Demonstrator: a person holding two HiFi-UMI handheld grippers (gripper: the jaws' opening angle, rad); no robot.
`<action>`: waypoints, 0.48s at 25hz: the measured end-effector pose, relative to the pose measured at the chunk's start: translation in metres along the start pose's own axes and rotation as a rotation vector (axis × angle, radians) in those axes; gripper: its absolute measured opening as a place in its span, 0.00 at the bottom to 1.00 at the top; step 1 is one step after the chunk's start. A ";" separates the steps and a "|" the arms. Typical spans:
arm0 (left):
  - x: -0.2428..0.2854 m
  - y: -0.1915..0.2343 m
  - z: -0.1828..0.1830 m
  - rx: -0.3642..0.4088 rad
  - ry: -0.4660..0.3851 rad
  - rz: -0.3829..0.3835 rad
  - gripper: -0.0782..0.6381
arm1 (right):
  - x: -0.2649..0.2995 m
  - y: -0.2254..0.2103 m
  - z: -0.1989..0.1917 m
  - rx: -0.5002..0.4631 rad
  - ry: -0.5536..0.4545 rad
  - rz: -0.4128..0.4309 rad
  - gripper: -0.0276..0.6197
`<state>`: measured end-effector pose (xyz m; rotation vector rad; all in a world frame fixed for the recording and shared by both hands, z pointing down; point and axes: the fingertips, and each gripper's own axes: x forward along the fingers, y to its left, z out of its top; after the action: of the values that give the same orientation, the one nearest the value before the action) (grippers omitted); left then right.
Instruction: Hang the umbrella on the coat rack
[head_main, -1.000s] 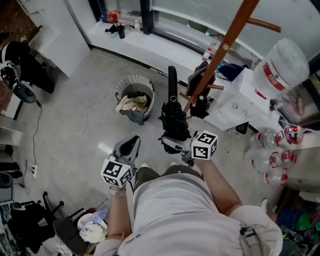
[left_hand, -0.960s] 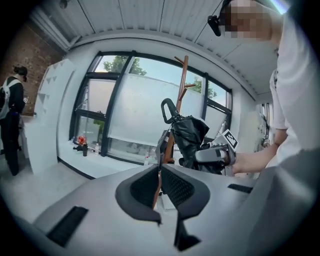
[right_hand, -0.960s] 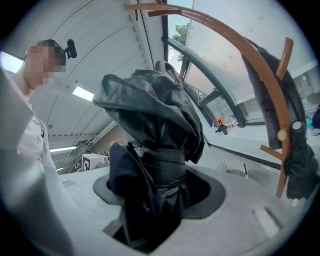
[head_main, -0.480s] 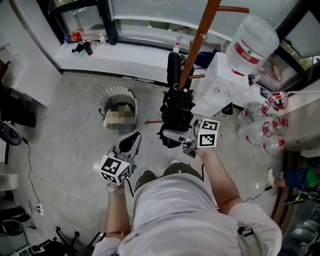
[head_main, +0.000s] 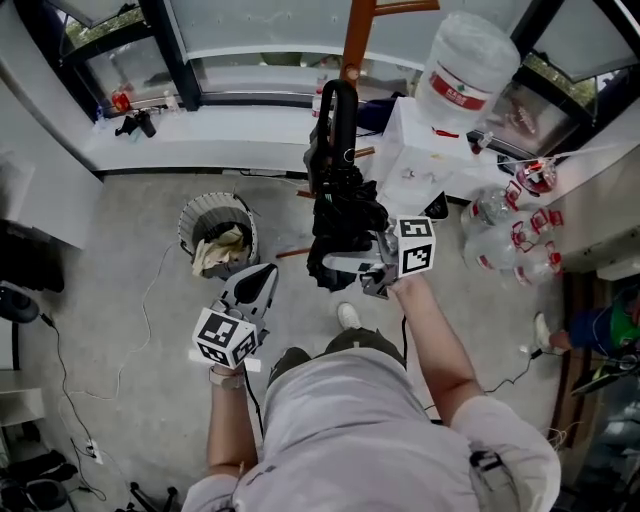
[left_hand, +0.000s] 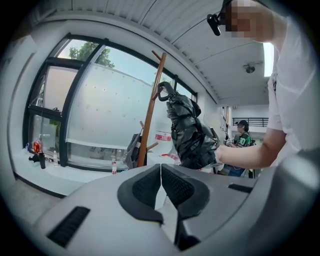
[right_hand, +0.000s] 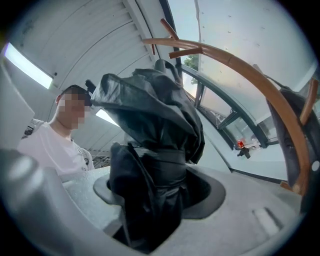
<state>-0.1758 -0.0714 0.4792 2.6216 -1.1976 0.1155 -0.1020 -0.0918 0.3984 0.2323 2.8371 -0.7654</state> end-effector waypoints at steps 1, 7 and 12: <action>0.001 0.003 -0.002 -0.001 -0.003 0.005 0.11 | 0.001 0.002 0.001 -0.006 0.003 0.029 0.47; 0.016 0.009 -0.013 -0.002 -0.022 0.038 0.12 | 0.002 0.005 0.006 -0.029 0.022 0.182 0.47; 0.063 -0.004 0.027 -0.010 0.012 0.079 0.12 | -0.029 0.000 0.063 0.002 0.006 0.301 0.47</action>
<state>-0.1321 -0.1218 0.4637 2.5622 -1.2945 0.1397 -0.0646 -0.1267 0.3518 0.6453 2.7158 -0.7012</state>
